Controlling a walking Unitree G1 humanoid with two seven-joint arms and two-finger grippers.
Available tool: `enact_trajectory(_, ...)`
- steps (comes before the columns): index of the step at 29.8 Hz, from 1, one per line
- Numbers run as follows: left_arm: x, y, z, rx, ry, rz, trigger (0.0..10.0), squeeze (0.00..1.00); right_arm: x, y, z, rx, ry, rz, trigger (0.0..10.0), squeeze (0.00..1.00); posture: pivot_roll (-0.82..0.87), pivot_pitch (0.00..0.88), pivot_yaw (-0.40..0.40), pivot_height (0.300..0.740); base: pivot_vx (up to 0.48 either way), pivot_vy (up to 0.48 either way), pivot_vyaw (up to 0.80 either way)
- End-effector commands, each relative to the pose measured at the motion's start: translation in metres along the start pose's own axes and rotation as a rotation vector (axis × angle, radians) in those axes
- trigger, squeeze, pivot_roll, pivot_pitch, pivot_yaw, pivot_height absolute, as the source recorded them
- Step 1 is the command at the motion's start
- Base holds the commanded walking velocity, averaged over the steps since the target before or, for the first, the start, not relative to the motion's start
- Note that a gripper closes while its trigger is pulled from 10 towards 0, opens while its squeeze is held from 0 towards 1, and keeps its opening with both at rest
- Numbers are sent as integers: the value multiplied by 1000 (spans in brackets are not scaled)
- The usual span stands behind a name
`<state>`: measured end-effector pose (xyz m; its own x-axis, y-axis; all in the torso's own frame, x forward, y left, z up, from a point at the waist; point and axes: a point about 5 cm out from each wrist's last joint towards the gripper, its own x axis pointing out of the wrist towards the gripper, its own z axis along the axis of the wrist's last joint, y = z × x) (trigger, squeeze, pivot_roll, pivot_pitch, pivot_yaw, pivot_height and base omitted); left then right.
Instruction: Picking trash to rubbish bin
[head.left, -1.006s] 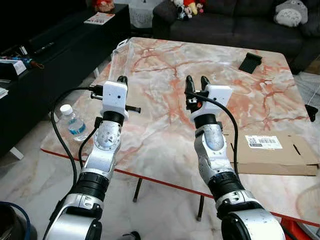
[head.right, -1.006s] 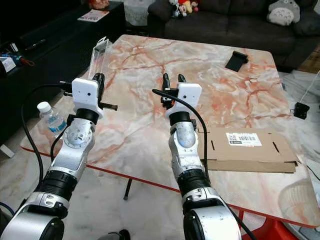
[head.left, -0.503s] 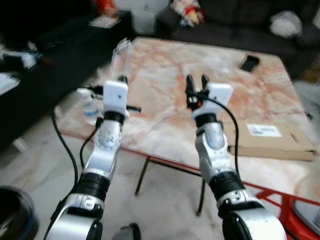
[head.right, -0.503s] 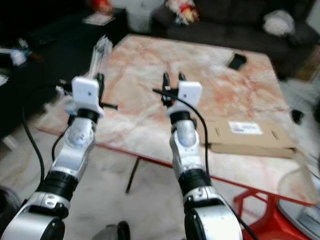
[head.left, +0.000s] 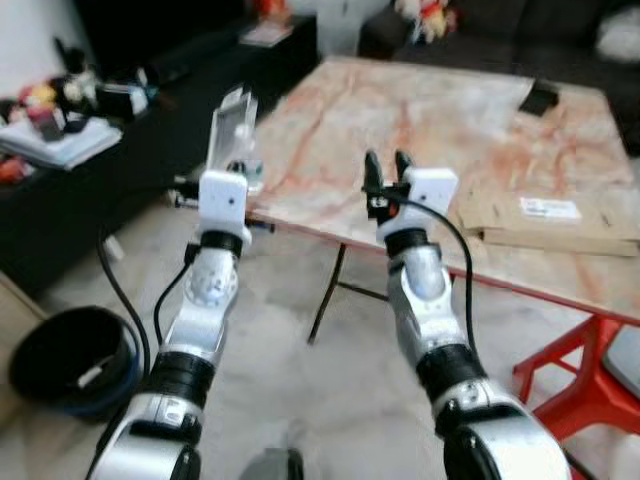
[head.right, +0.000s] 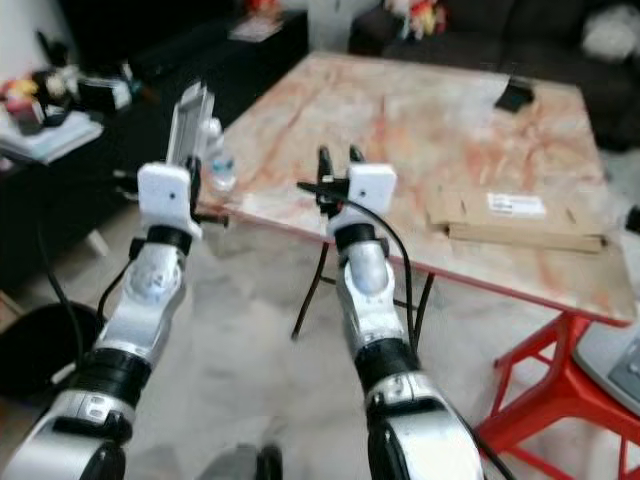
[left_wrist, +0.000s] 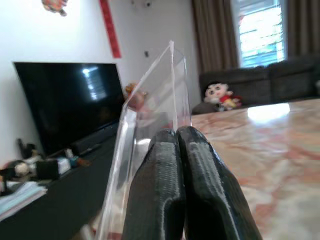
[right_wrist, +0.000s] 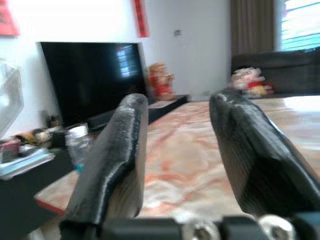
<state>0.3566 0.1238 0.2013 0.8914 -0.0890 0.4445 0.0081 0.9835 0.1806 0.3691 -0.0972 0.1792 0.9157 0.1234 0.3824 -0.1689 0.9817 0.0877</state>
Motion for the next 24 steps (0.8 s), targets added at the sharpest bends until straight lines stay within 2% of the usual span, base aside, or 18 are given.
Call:
enact_trajectory(1, -1, 5, -3, 28, 14, 4, 10000, 0, 3, 6, 2, 4, -6, 13, 10000, 0, 80, 90, -20, 740, -244, 0, 0)
enact_trajectory(3, -4, 6, -7, 29, 36, -4, 10000, 0, 0, 5, -2, 6, 13, 9, 10000, 0, 82, 99, -19, 740, 0, 0, 0)
enact_trajectory(6, -14, 10, -28, 69, 143, -7, 10000, 0, -9, 0, -18, 13, 95, -7, 10000, 0, 83, 106, -16, 740, 0, 0, 0)
enact_trajectory(9, -17, 11, -33, 72, 163, -10, 10000, 0, -11, 0, -23, 25, 123, -5, 10000, 0, 83, 106, -16, 740, 0, 0, 0)
enact_trajectory(11, -43, 18, -69, 57, 328, -10, 10000, 0, -35, -5, -59, 82, 329, -9, 10000, 0, 77, 116, -12, 740, 0, 0, 0)
enact_trajectory(13, -75, 27, -102, 53, 507, 4, 10000, 0, -67, -11, -93, 135, 532, -28, 10000, 0, 78, 122, -14, 740, 0, 0, 0)
enact_trajectory(15, -104, 35, -124, 66, 638, 13, 10000, 0, -100, -20, -116, 129, 691, -56, 10000, 0, 88, 130, -17, 740, 0, 0, 0)
enact_trajectory(17, -104, 35, -124, 66, 638, 13, 10000, 0, -100, -20, -116, 129, 691, -56, 10000, 0, 88, 130, -17, 740, 0, 0, 0)
enact_trajectory(18, -114, 36, -130, 71, 679, 11, 10000, 0, -111, -23, -122, 120, 737, -65, 10000, 0, 89, 130, -18, 740, 0, 0, 0)
enact_trajectory(19, -114, 36, -130, 71, 679, 11, 10000, 0, -111, -23, -122, 120, 737, -65, 10000, 0, 89, 130, -18, 740, 0, 0, 0)
enact_trajectory(21, -146, 45, -146, 84, 812, 39, 10000, 0, -142, -32, -137, 89, 859, -95, 10000, 0, 86, 143, -21, 740, 0, 0, 0)
enact_trajectory(22, -146, 45, -146, 84, 812, 39, 10000, 0, -142, -32, -137, 89, 859, -95, 10000, 0, 86, 143, -21, 740, 0, 0, 0)
enact_trajectory(24, -177, 52, -159, 98, 937, 67, 10000, 0, -171, -39, -147, 67, 962, -120, 10000, 0, 86, 159, -29, 740, 0, 0, 0)
